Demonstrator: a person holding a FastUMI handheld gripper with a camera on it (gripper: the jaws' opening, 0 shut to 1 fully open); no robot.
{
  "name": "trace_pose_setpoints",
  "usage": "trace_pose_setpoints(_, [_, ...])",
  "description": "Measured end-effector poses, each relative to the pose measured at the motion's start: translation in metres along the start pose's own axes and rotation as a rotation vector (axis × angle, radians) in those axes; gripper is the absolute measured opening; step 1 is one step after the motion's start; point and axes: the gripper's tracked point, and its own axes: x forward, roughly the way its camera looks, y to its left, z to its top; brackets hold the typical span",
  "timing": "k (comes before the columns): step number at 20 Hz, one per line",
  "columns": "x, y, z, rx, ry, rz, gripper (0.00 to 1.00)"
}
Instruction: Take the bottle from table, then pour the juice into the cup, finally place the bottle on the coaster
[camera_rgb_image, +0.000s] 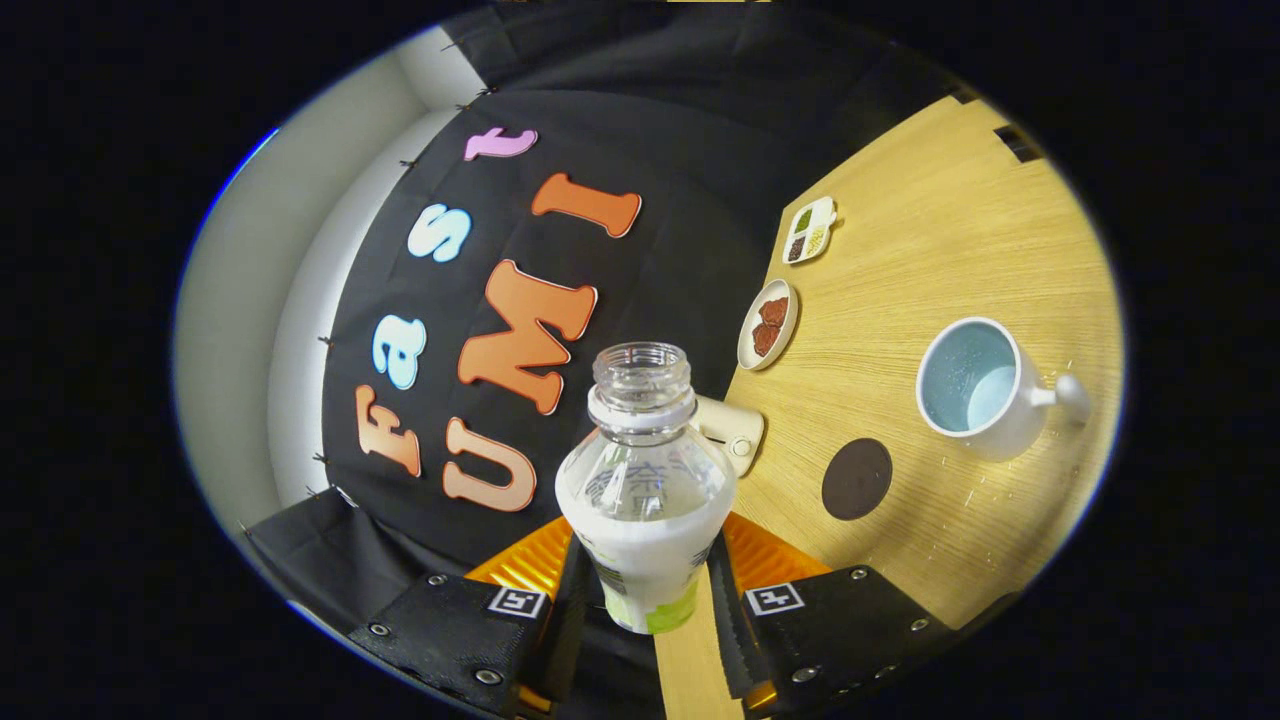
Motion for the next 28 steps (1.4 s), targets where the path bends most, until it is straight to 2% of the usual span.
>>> trace_pose_setpoints(11, [0.008, -0.001, 0.007, 0.249, -0.002, 0.023, 0.58])
trace_pose_setpoints(28, [0.021, -0.015, 0.008, 0.450, 0.018, 0.008, 0.58])
